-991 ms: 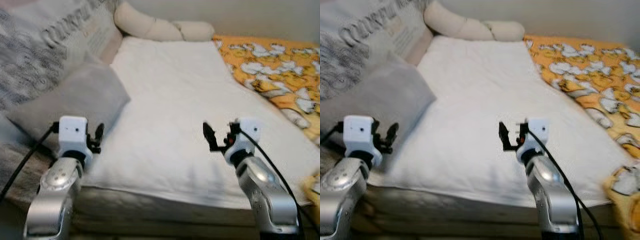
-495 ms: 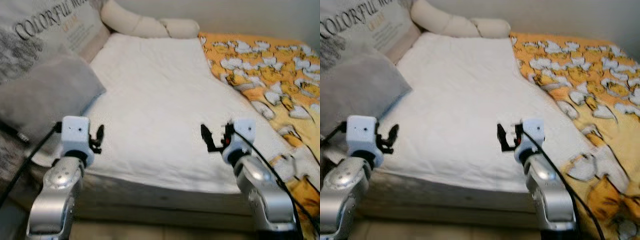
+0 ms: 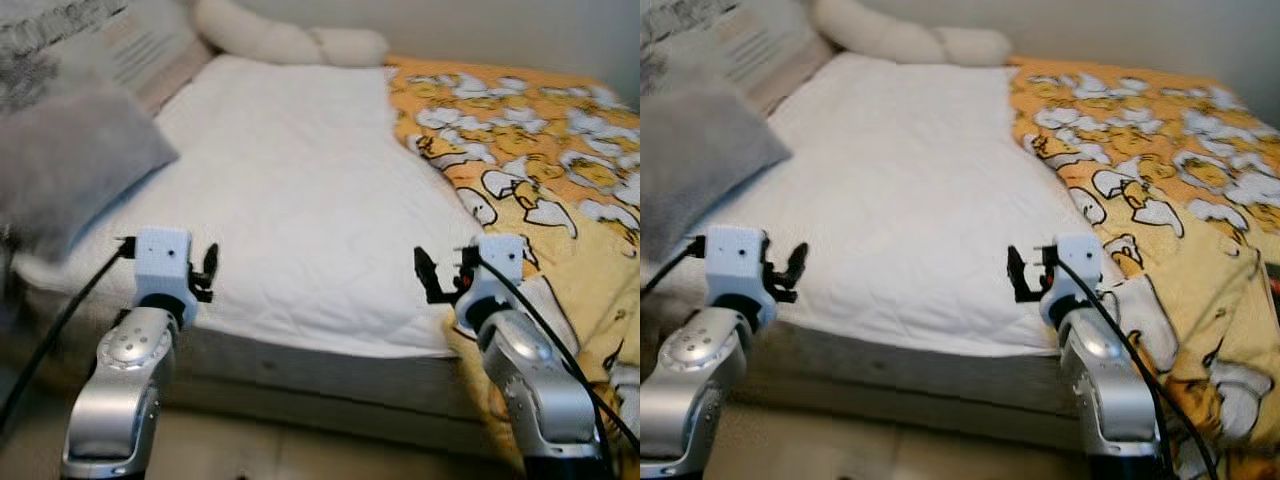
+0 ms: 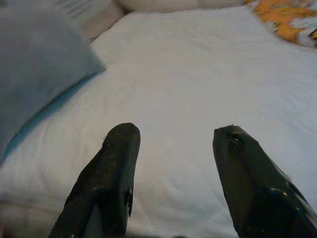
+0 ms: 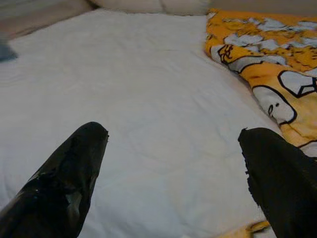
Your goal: Clean up the room
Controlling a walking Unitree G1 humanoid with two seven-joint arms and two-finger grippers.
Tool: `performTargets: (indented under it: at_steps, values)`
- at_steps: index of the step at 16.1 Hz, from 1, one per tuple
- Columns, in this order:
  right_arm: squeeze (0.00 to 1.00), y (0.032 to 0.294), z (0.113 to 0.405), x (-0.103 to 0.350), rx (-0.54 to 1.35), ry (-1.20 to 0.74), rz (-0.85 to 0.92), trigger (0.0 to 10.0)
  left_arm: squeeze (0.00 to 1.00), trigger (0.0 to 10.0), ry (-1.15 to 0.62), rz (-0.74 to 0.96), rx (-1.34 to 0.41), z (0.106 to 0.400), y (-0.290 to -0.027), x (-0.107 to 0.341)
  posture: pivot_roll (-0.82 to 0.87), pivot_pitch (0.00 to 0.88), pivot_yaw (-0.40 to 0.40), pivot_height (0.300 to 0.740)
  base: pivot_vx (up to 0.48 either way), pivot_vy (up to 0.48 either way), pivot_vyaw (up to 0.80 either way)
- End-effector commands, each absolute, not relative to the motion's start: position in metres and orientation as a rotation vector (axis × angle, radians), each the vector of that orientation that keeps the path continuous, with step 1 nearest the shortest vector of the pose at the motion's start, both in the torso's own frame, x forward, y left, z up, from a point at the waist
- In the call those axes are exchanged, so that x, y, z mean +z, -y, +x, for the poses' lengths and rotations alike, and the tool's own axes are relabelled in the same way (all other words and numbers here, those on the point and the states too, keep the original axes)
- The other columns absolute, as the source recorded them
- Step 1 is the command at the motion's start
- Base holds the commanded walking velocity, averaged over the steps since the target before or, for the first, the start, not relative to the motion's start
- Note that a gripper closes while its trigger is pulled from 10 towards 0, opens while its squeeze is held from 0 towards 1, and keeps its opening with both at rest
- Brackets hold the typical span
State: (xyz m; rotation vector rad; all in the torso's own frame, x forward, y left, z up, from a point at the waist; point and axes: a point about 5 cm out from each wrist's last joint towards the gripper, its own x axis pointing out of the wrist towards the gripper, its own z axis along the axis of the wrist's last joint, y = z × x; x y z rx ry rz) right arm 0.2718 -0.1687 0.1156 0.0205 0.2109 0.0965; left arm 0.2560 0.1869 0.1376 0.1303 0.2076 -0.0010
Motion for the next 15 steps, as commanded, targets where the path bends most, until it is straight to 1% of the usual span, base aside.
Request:
performTargets:
  at_steps: [1, 7, 12, 13, 15]
  values:
    - [0.00, 0.1739, 0.2736, 0.1168, 0.067, -0.211, 0.005, 10.0, 0.24, 10.0, -0.191, 0.135, -0.018, 0.2579, -0.1828, 0.1405, -0.05, 0.000, -0.005, 0.740, 0.000, -0.480, 0.00]
    - [0.00, 0.1772, 0.2766, 0.1158, 0.043, -0.220, 0.008, 10.0, 0.24, 10.0, -0.191, 0.136, -0.022, 0.2607, -0.1807, 0.1406, -0.05, 0.000, -0.006, 0.740, 0.000, -0.480, 0.00]
    - [0.00, 0.1746, 0.2775, 0.1153, 0.071, -0.226, -0.004, 10.0, 0.24, 10.0, -0.194, 0.138, -0.035, 0.2602, -0.1799, 0.1391, -0.05, 0.000, -0.002, 0.740, 0.000, -0.480, 0.00]
    - [0.00, 0.1739, 0.2777, 0.1153, 0.075, -0.227, -0.001, 10.0, 0.24, 10.0, -0.194, 0.138, -0.036, 0.2605, -0.1798, 0.1394, -0.05, 0.000, -0.002, 0.740, 0.000, -0.480, 0.46]
    - [0.00, 0.1710, 0.2770, 0.1144, 0.088, -0.233, 0.003, 10.0, 0.24, 10.0, -0.192, 0.140, -0.034, 0.2605, -0.1808, 0.1392, -0.05, 0.000, -0.004, 0.740, 0.000, -0.480, 0.00]
